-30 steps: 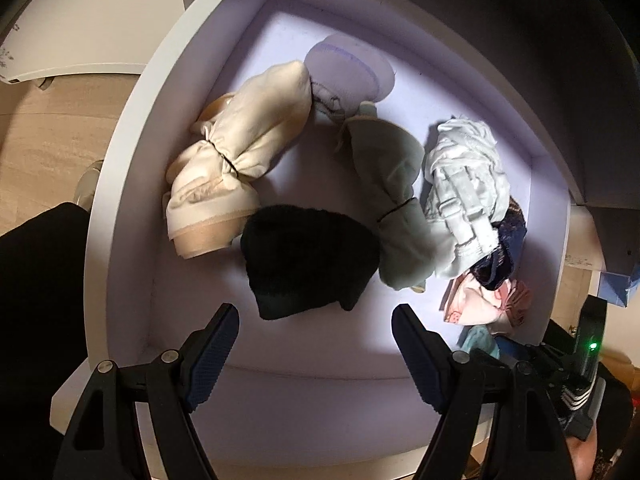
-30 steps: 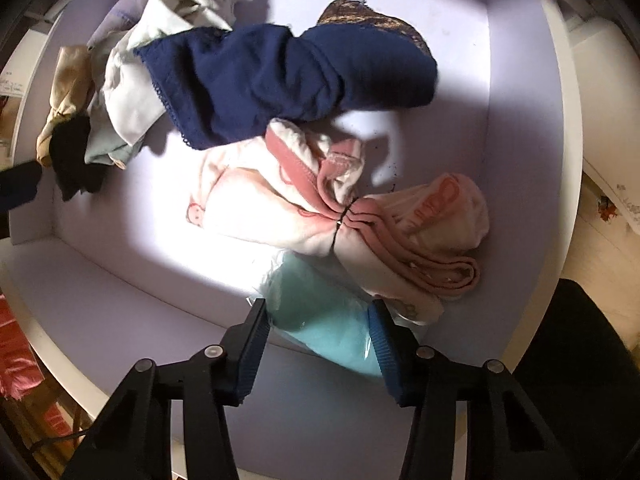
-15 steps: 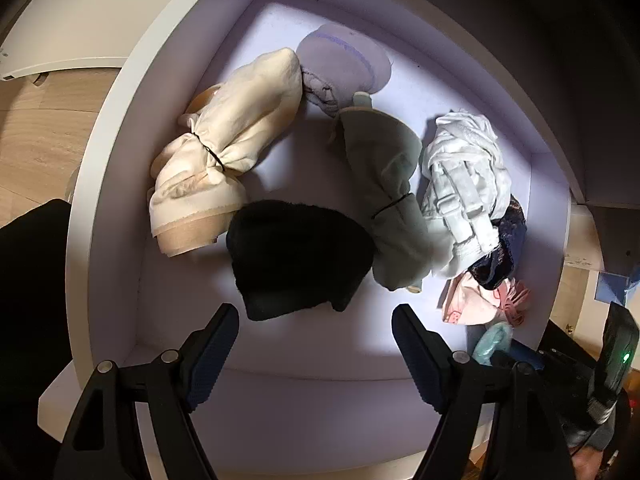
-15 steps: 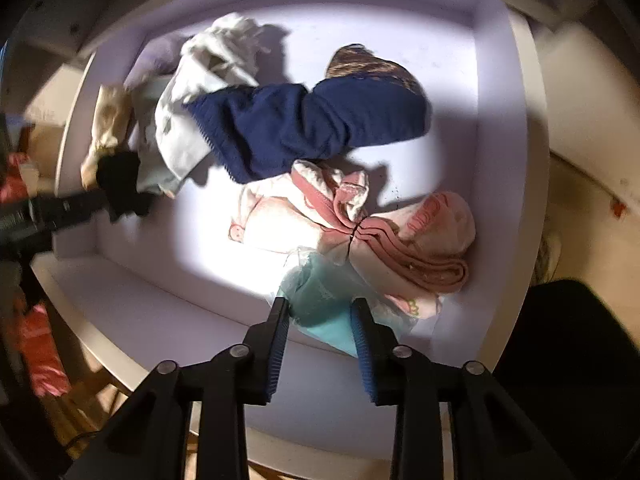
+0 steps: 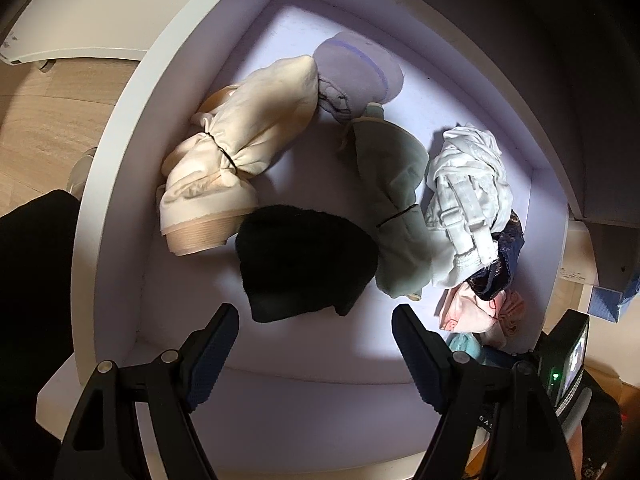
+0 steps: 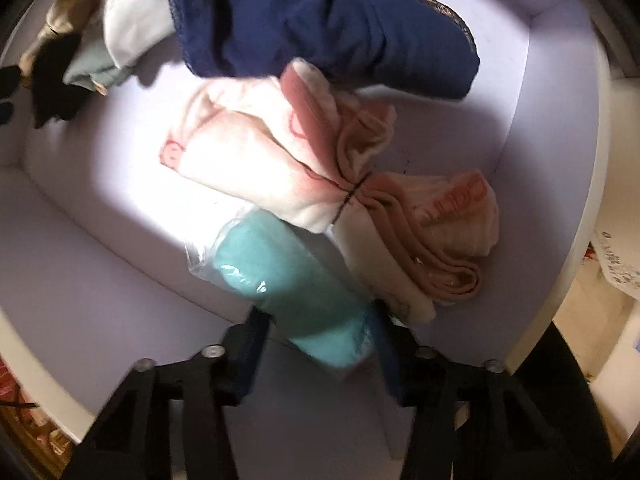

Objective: Organize soft objects
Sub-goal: 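Lift the teal bundle with the right gripper and carry it over the gold tray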

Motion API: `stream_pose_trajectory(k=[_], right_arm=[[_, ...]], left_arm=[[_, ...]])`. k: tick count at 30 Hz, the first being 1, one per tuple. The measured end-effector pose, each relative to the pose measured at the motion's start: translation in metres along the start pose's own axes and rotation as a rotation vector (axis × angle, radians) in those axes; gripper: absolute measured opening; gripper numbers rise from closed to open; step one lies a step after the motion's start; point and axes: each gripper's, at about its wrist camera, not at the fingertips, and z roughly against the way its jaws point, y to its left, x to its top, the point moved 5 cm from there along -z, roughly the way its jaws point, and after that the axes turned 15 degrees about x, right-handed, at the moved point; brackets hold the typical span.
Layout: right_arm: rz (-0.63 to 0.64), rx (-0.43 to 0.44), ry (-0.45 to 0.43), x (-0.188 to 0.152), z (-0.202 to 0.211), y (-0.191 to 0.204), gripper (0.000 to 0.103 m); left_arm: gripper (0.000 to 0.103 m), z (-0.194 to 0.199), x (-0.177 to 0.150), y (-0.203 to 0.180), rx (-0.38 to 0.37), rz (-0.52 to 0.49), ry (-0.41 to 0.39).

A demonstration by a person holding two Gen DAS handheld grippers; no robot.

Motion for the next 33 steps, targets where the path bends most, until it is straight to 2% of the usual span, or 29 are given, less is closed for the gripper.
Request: stream_pose_trajectory(k=[2, 9, 15, 25, 33], right_arm=[[-0.015, 0.015, -0.026, -0.002, 0.008, 0.001, 0.041], [-0.049, 0.077, -0.124, -0.013, 0.048, 0.002, 0.036], [-0.089, 0.181, -0.245, -0.013, 0.112, -0.006, 0.03], [-0.144, 0.349, -0.426, -0.053, 0.212, 0.0, 0.029], [-0.094, 0.377, -0.55, -0.056, 0.266, 0.023, 0.029]], left_arm=[[0.08, -0.003, 0.0, -0.004, 0.002, -0.002, 0.0], [0.08, -0.009, 0.001, -0.008, 0.008, 0.007, 0.004], [0.08, -0.01, 0.002, -0.009, 0.003, 0.008, 0.005], [0.08, -0.017, 0.004, -0.012, 0.009, 0.015, 0.014], [0.08, -0.025, 0.004, -0.015, 0.003, 0.014, 0.02]])
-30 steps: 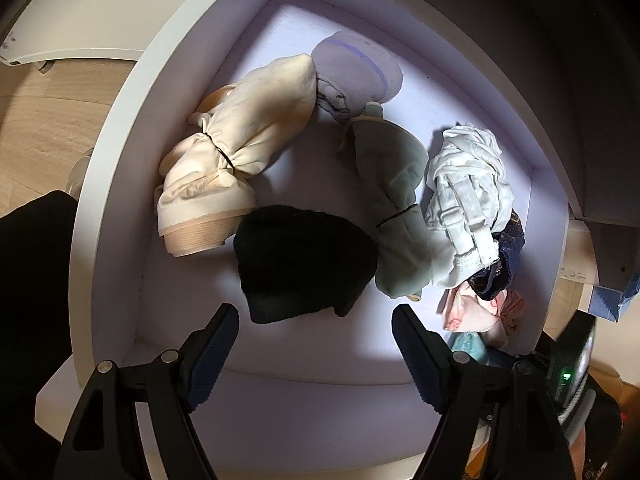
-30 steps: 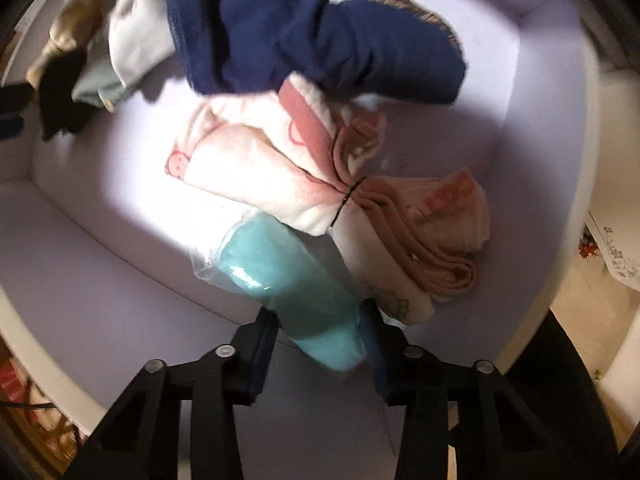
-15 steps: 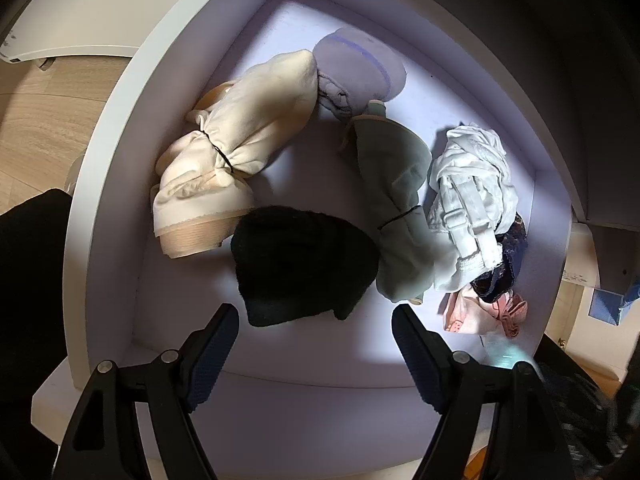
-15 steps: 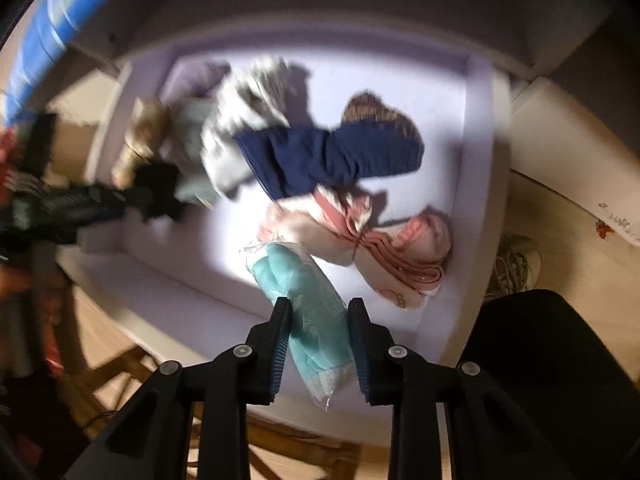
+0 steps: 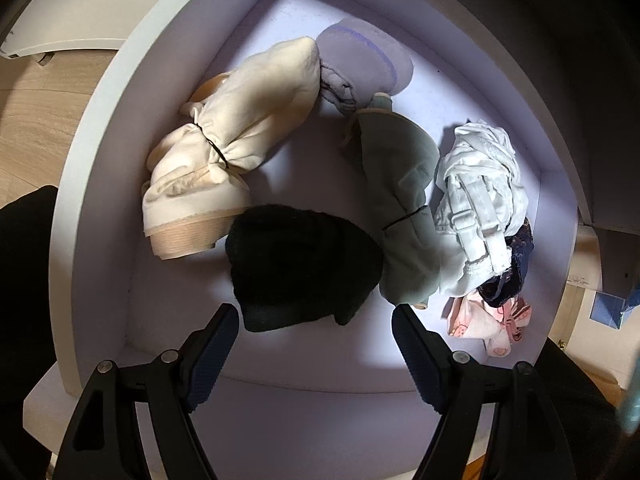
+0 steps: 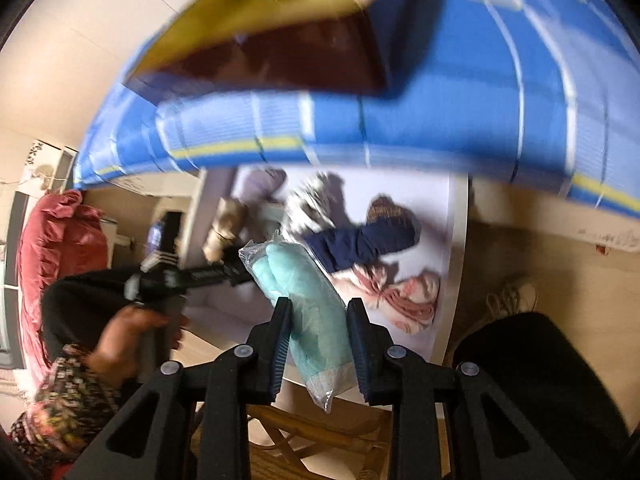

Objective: Organize soft objects
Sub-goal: 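Lift the teal bundle with the right gripper and carry it over the gold tray, then lower the teal bundle into the gold tray and open the right gripper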

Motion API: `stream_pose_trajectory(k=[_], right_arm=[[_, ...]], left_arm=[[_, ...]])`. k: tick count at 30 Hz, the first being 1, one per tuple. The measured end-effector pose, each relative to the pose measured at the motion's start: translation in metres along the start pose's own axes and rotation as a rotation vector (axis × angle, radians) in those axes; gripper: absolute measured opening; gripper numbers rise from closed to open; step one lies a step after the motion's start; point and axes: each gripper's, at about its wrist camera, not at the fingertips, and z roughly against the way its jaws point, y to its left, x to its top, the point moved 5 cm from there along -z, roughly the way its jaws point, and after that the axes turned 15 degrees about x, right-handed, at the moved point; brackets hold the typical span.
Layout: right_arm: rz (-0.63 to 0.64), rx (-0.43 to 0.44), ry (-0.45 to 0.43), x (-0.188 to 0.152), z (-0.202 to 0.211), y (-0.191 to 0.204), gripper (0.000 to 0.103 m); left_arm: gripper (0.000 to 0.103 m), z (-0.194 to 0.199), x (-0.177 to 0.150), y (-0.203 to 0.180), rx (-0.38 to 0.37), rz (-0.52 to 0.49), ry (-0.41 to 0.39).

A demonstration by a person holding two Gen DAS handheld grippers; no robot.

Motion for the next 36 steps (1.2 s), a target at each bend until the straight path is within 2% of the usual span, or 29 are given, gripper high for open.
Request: stream_pose_trajectory(k=[8, 12, 17, 27, 31, 36], right_arm=[[0.097, 0.036, -0.093, 0.036, 0.058, 0.057, 0.029], [0.125, 0.051, -0.149, 0.069, 0.082, 0.076, 0.029], [0.123, 0.031, -0.219, 0.118, 0.097, 0.08, 0.029], [0.058, -0.058, -0.298, 0.205, 0.078, 0.062, 0.029], [0.02, -0.071, -0.294, 0.224, 0.061, 0.05, 0.029], [0.033, -0.158, -0.289, 0.245, 0.045, 0.035, 0.029]], left_arm=[[0.08, -0.006, 0.002, -0.005, -0.004, 0.003, -0.002], [0.08, -0.006, 0.004, -0.007, -0.012, 0.011, -0.002], [0.08, -0.008, 0.006, -0.007, -0.012, 0.011, 0.003], [0.08, -0.015, 0.005, -0.008, -0.015, 0.011, 0.016], [0.08, -0.015, 0.004, -0.007, -0.023, 0.01, 0.018], [0.08, -0.014, 0.004, -0.009, -0.028, 0.012, 0.018]])
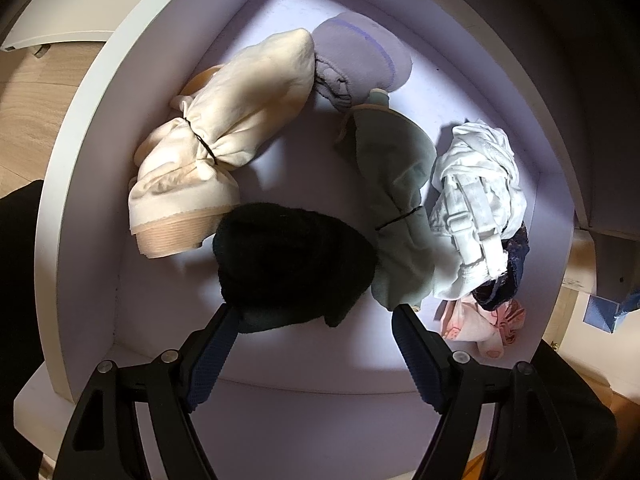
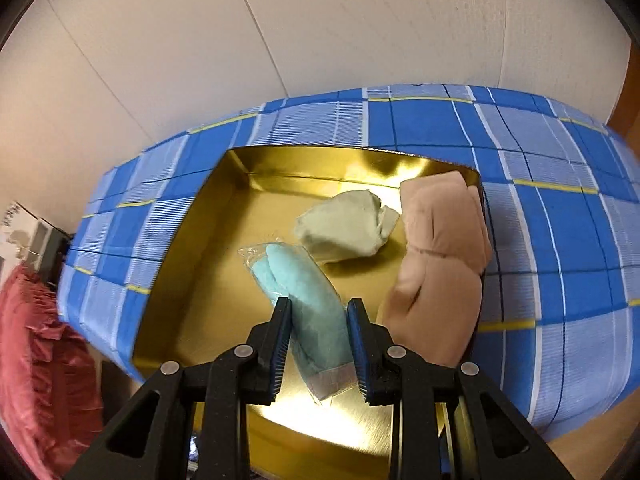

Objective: Organize soft objects
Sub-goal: 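Lower the teal bundle into the gold tray and open the right gripper, then move the right tool back over the drawer while the left gripper lowers onto the black fuzzy item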

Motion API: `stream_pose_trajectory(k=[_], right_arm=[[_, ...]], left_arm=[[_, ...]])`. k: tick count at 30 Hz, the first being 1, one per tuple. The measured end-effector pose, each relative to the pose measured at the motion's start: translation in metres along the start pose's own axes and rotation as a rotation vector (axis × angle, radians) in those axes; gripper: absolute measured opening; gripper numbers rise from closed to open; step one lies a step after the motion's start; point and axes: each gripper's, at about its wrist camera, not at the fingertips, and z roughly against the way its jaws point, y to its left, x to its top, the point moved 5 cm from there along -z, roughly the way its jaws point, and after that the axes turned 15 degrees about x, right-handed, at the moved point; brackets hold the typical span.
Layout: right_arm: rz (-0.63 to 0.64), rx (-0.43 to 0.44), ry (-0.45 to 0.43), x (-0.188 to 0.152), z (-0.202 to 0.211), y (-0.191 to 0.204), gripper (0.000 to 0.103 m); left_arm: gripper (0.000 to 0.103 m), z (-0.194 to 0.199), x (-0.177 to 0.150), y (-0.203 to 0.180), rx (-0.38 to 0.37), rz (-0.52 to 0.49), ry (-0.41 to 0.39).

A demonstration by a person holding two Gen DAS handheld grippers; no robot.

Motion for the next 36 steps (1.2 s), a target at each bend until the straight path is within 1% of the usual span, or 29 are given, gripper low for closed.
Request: stream_pose_trajectory(k=[7, 10, 11, 12, 13, 15, 17, 19, 21, 25, 34, 36], right_arm=[[0.051, -0.075, 0.032, 0.01, -0.025, -0.009, 0.029], [0.097, -0.157, 0.061, 0.012, -0.037, -0.014, 0.029], [0.113, -0.203, 0.071, 0.013, -0.039, -0.017, 0.03], [0.122, -0.229, 0.075, 0.013, -0.041, -0.019, 0.031], [0.123, -0.232, 0.077, 0.013, -0.041, -0.021, 0.033], [0.121, -0.221, 0.074, 0.013, -0.038, -0.021, 0.036], [0.124, -0.204, 0.059, 0.012, -0.033, -0.018, 0.041], [0.115, -0.182, 0.026, 0.012, -0.024, -0.017, 0.051], [0.103, -0.16, 0.0, 0.011, -0.015, -0.016, 0.055], [0.091, -0.127, -0.016, 0.006, -0.005, -0.012, 0.055], [0.047, -0.068, -0.054, -0.012, 0.019, -0.016, 0.056], [0.031, -0.049, -0.067, -0.019, 0.026, -0.019, 0.058]], left_arm=[[0.08, 0.0, 0.0, -0.001, 0.007, 0.003, 0.006], [0.08, -0.002, 0.001, 0.0, 0.007, 0.004, 0.007], [0.08, -0.002, 0.001, 0.0, 0.006, 0.005, 0.005], [0.08, -0.002, 0.001, 0.001, 0.004, 0.006, 0.004], [0.08, -0.002, 0.002, 0.001, 0.003, 0.007, 0.003], [0.08, -0.001, 0.003, 0.002, 0.003, 0.009, -0.001], [0.08, 0.0, 0.003, 0.002, 0.003, 0.011, -0.003], [0.08, 0.0, 0.004, 0.003, 0.002, 0.012, -0.005], [0.08, 0.0, 0.006, 0.004, 0.001, 0.014, -0.008], [0.08, 0.0, 0.009, 0.007, 0.001, 0.025, -0.014], [0.08, -0.003, 0.015, 0.016, 0.005, 0.027, -0.018], [0.08, -0.003, 0.015, 0.018, 0.006, 0.028, -0.018]])
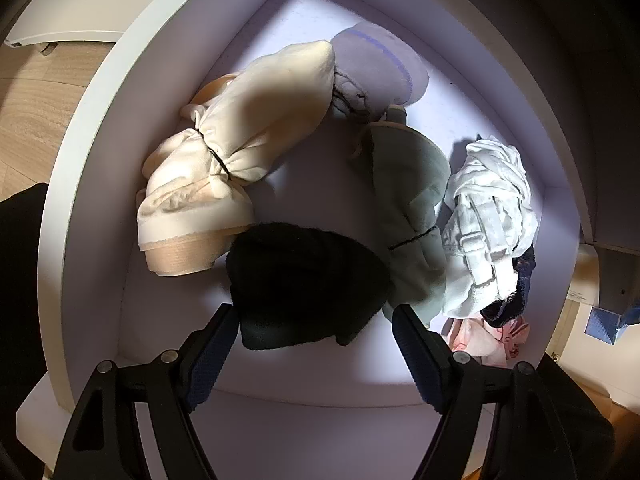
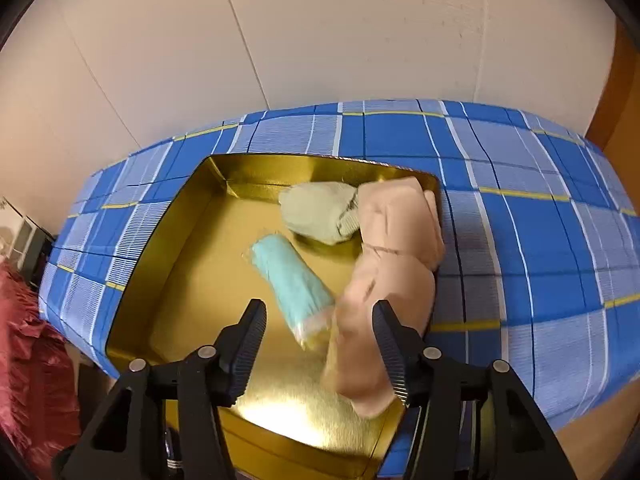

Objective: Organize soft objects
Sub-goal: 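Move the right tool back over the drawer while the left gripper lowers onto the black fuzzy item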

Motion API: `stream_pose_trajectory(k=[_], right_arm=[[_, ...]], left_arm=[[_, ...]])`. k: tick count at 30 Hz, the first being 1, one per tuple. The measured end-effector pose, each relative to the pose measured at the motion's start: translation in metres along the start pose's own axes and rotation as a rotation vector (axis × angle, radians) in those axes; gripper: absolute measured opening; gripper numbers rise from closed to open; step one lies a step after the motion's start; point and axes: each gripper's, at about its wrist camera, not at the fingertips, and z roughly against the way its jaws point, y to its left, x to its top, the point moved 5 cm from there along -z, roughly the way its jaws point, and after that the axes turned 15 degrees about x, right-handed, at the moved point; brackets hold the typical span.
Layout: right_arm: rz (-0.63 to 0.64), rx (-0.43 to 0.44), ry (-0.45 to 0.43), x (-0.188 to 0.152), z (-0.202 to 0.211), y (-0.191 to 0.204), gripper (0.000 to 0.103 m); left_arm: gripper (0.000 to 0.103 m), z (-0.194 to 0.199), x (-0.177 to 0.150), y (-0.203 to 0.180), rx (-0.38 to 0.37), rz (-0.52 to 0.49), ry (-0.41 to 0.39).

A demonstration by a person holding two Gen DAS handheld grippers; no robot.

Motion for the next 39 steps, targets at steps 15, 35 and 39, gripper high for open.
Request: stream_pose_trajectory(k=[15, 35, 39], right_arm=[[-0.106, 0.068, -0.123, -0.066, 0.054, -0.045, 0.065], [-0.24, 0.072, 0.092, -0.219, 0.001, -0.1, 0.073], [-0.238, 0.079, 0.183, -0.243, -0.026, -0.1, 0.074]], left_arm=[[0.081, -0.007, 0.003, -0.007, 0.016, -0.009, -0.007], [0.083, -0.013, -0.003, -0.027, 0.05, -0.061, -0.023], [0.083, -0.016, -0.006, -0.03, 0.057, -0.074, -0.018]])
